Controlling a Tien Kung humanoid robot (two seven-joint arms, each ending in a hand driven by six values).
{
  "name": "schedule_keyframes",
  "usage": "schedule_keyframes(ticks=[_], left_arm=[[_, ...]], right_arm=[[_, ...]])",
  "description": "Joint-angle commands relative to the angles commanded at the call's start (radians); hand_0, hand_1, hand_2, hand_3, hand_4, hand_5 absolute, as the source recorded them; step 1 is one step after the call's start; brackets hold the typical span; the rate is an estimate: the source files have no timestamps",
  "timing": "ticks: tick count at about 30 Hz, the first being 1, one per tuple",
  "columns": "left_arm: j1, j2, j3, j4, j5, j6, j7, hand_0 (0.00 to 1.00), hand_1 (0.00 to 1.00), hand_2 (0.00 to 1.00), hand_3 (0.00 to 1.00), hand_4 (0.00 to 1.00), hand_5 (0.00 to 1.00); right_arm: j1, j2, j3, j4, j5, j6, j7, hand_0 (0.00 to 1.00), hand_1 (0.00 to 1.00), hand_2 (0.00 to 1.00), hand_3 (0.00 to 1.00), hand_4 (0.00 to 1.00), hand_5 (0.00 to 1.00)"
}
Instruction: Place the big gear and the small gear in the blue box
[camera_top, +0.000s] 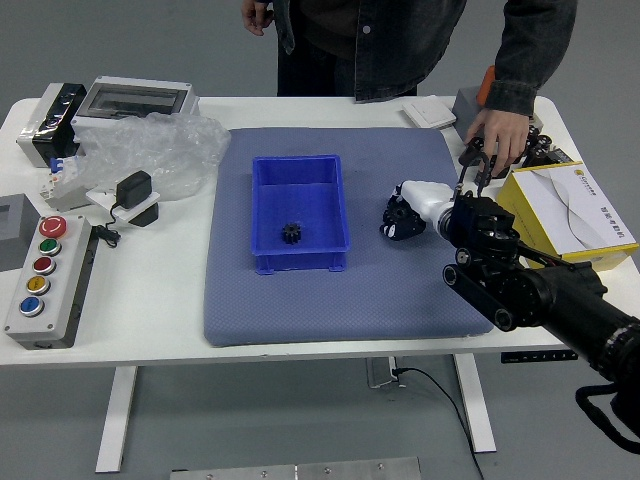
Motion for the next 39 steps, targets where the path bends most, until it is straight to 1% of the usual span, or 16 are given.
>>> schedule_keyframes(ticks=[1,6,7,12,13,16,18,19,24,25,29,32,39], left_arm=[[0.0,0.0,0.0,0.0,0.0,0.0,0.0,0.73,0.681,0.712,0.709,0.441,0.019],[0.0,0.0,-0.001,0.0,0.001,0.0,0.0,0.73,0.681,0.712,0.709,0.441,0.019],[0.0,0.0,-0.001,0.0,0.001,0.0,0.0,0.731,0.681,0.712,0.71,0.441,0.02],[0.0,0.0,-0.002,0.0,0.0,0.0,0.0,0.731,0.681,0.712,0.71,0.441,0.02],[0.0,0.0,-0.002,0.0,-0.001,0.0,0.0,0.731,0.681,0.712,0.709,0.44,0.02],[0.0,0.001,-0.002,0.0,-0.002,0.0,-0.001,0.731,0.681,0.712,0.709,0.44,0.02],[-0.001,0.001,-0.002,0.0,-0.003,0.0,-0.001,0.731,0.681,0.712,0.709,0.44,0.02],[-0.001,0.001,-0.002,0.0,-0.003,0.0,-0.001,0.731,0.681,0.713,0.712,0.44,0.019],[-0.001,0.004,-0.003,0.0,-0.004,0.0,-0.002,0.731,0.681,0.713,0.712,0.44,0.019],[-0.001,0.004,-0.003,0.0,-0.005,0.0,-0.002,0.731,0.681,0.713,0.713,0.44,0.02],[-0.001,0.006,-0.005,0.0,-0.004,0.0,-0.002,0.731,0.681,0.713,0.713,0.44,0.02],[-0.001,0.007,-0.007,0.0,-0.003,0.0,-0.002,0.731,0.682,0.713,0.713,0.439,0.02],[-0.001,0.008,-0.012,0.0,0.0,-0.001,-0.002,0.732,0.682,0.712,0.711,0.437,0.019]], right_arm=[[0.0,-0.001,0.0,0.0,0.001,-0.003,0.002,0.677,0.529,0.567,0.619,0.571,0.284],[0.001,-0.006,-0.002,0.004,0.007,-0.018,0.01,0.677,0.529,0.567,0.619,0.571,0.284],[0.002,-0.007,-0.002,0.005,0.008,-0.02,0.011,0.676,0.523,0.548,0.608,0.568,0.235],[0.003,-0.013,-0.001,0.009,0.012,-0.027,0.013,0.676,0.523,0.548,0.608,0.568,0.235],[0.004,-0.015,-0.001,0.011,0.012,-0.028,0.013,0.677,0.524,0.548,0.61,0.584,0.197],[0.007,-0.021,0.002,0.018,0.013,-0.03,0.012,0.677,0.524,0.548,0.61,0.584,0.197],[0.009,-0.027,0.004,0.024,0.013,-0.03,0.01,0.677,0.524,0.548,0.61,0.584,0.197],[0.01,-0.029,0.005,0.027,0.013,-0.03,0.01,0.681,0.526,0.546,0.609,0.589,0.155],[0.015,-0.048,0.019,0.054,0.007,-0.027,0.0,0.681,0.526,0.546,0.609,0.589,0.155],[0.017,-0.051,0.022,0.061,0.005,-0.027,-0.002,0.679,0.528,0.545,0.612,0.601,0.147],[0.022,-0.067,0.042,0.106,-0.007,-0.024,-0.013,0.679,0.528,0.545,0.612,0.601,0.147],[0.024,-0.075,0.059,0.154,-0.018,-0.025,-0.023,0.677,0.528,0.544,0.611,0.609,0.144],[0.024,-0.074,0.093,0.285,-0.047,-0.028,-0.045,0.675,0.527,0.544,0.613,0.624,0.133]])
